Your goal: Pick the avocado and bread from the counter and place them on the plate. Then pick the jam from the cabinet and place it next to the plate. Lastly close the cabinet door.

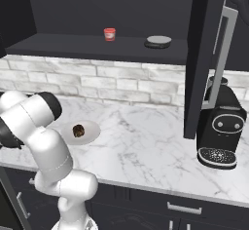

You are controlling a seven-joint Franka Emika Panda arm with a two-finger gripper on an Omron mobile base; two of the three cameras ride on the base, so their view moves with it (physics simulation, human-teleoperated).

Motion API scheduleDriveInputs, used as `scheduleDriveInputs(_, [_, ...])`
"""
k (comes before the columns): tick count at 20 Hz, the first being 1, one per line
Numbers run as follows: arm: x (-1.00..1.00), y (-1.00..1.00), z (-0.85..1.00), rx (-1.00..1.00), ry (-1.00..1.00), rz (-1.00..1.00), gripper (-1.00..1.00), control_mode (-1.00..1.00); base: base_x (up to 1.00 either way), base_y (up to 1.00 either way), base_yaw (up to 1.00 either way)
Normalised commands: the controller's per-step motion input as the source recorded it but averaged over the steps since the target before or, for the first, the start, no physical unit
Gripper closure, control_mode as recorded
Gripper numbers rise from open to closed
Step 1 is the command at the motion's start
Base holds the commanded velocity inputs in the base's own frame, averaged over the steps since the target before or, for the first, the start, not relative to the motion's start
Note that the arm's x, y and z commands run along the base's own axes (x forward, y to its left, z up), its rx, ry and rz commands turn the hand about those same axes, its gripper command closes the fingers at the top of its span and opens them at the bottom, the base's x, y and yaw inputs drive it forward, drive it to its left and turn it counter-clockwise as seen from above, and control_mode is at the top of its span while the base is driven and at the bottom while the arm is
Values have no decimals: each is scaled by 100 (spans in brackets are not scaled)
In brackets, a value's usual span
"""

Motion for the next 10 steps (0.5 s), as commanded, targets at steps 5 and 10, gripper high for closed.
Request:
scheduleDriveInputs(5, [2, 0, -15, 0, 1, -3, 100, -100, 0, 0, 0])
scheduleDriveInputs(10, [0, 0, 3, 0, -1, 0, 100, -100, 0, 0, 0])
